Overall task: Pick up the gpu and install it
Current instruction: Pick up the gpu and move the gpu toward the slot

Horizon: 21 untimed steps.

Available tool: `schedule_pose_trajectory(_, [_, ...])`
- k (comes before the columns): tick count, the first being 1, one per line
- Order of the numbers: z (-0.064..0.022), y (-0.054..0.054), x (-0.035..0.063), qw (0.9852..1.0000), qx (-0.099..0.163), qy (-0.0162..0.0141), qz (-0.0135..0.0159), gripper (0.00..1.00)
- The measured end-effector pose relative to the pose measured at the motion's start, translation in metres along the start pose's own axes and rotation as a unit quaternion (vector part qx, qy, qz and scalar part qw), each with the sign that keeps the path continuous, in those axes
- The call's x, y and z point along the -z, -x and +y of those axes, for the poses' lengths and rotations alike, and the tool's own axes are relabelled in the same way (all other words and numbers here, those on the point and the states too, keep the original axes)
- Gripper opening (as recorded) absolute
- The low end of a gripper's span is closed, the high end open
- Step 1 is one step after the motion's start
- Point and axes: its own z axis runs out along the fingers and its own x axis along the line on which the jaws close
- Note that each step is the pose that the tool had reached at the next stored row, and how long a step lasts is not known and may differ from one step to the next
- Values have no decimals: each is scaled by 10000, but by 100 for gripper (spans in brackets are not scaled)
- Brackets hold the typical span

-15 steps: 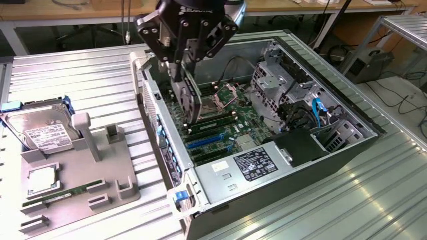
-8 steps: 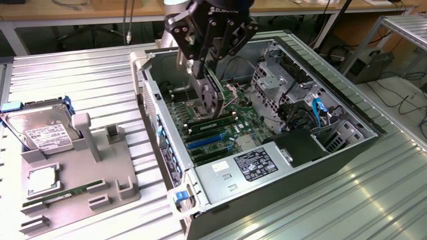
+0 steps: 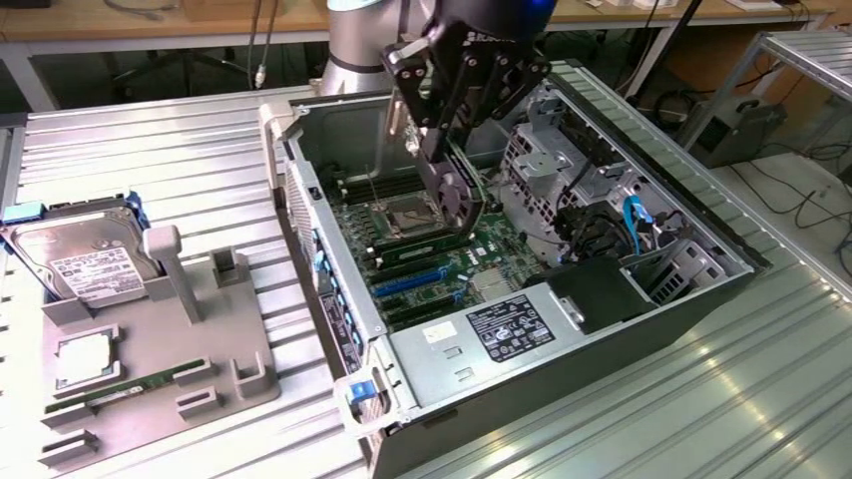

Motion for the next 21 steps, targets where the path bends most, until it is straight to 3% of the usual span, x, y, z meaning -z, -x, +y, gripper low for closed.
schedule_pose_trajectory(14, [11, 665, -198, 10000, -1, -21, 4, 26])
schedule_pose_trajectory(21, [10, 703, -210, 10000, -1, -22, 5, 26])
